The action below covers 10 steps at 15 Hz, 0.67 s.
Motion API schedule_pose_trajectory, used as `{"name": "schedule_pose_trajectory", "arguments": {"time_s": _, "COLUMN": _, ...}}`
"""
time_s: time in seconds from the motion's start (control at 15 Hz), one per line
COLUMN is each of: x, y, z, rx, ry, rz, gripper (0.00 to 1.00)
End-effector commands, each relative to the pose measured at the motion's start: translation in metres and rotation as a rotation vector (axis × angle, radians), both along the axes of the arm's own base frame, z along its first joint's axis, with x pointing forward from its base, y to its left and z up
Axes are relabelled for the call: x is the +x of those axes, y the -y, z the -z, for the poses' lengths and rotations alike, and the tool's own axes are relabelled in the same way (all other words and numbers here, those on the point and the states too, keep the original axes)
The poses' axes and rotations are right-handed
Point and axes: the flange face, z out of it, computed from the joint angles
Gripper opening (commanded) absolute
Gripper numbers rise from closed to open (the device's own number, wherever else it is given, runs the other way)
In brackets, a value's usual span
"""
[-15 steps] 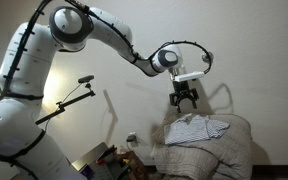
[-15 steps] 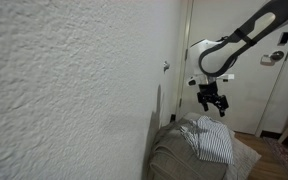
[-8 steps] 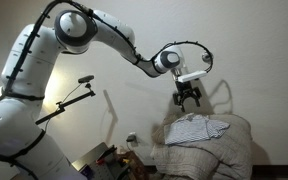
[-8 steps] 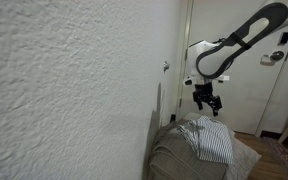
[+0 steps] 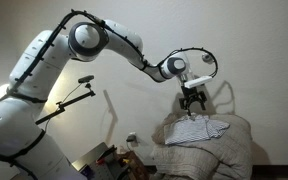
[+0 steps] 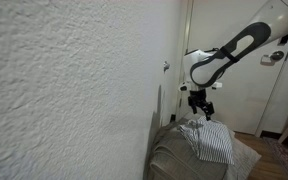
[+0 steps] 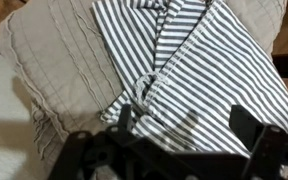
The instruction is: Unfold the striped garment
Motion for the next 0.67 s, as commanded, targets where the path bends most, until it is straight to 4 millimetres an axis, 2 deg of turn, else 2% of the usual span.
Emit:
{"name": "schedule_pose_trajectory", "arguments": {"time_s": 0.0, "x": 0.016, "y": 0.003, "z": 0.005, "rx": 0.001, "ry": 0.003, "rz": -0.008, "gripper": 1.0}}
{"name": "schedule_pose_trajectory", "arguments": {"time_s": 0.6, "x": 0.023, "y": -0.001, "z": 0.018, "rx": -0.035, "ry": -0.075, "rz": -0.017, "gripper": 1.0}}
